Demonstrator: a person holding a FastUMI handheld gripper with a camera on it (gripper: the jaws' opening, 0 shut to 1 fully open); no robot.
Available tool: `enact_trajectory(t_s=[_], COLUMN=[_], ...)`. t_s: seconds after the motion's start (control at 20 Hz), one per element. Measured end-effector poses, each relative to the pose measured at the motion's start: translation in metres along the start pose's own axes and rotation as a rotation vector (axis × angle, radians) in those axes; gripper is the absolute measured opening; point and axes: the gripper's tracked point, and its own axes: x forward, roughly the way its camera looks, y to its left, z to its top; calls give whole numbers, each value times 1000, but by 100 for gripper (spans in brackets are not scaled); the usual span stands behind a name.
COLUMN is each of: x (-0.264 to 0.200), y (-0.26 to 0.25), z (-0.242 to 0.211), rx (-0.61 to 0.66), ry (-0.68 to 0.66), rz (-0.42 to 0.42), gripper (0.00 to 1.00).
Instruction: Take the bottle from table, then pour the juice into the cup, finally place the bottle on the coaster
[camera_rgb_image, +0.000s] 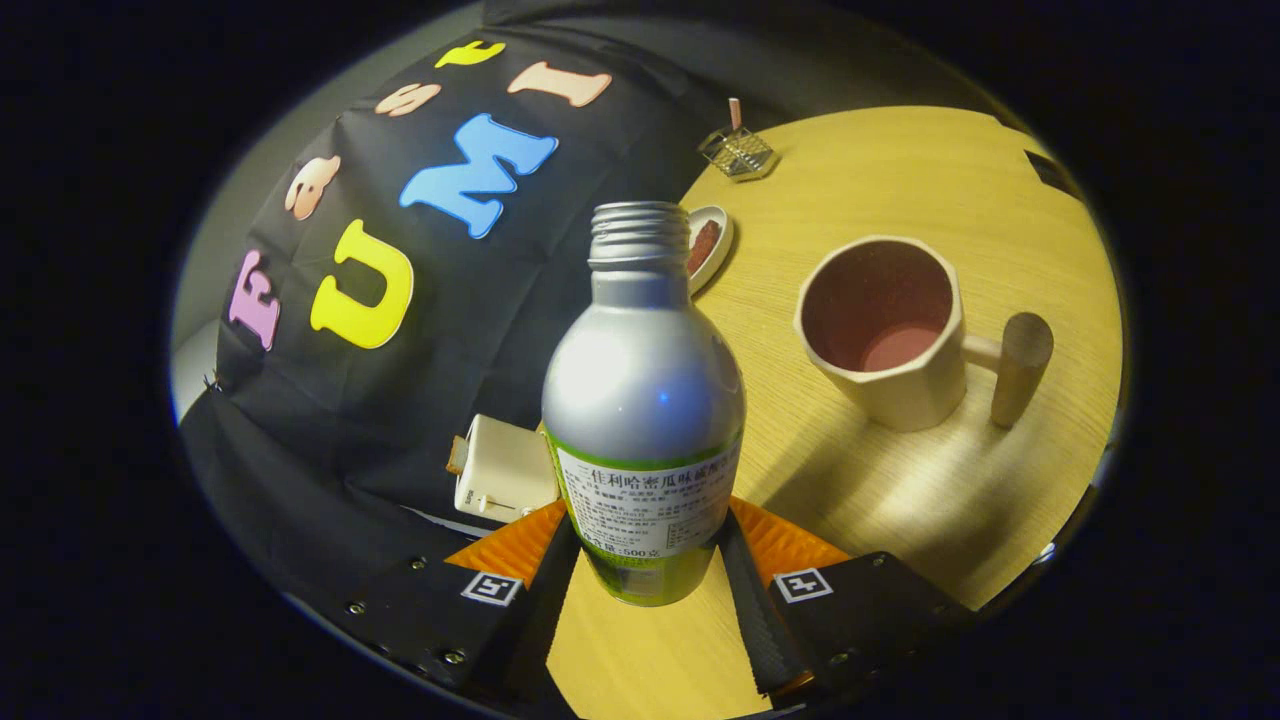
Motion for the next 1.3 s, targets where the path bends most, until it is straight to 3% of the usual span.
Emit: enact_trajectory(t_s=[0.45, 1.3], x=[26, 95], y=[11, -2], z=[15, 43], rx=[-318, -591], ry=[-133, -234], rz=[-86, -184], gripper=[77, 77])
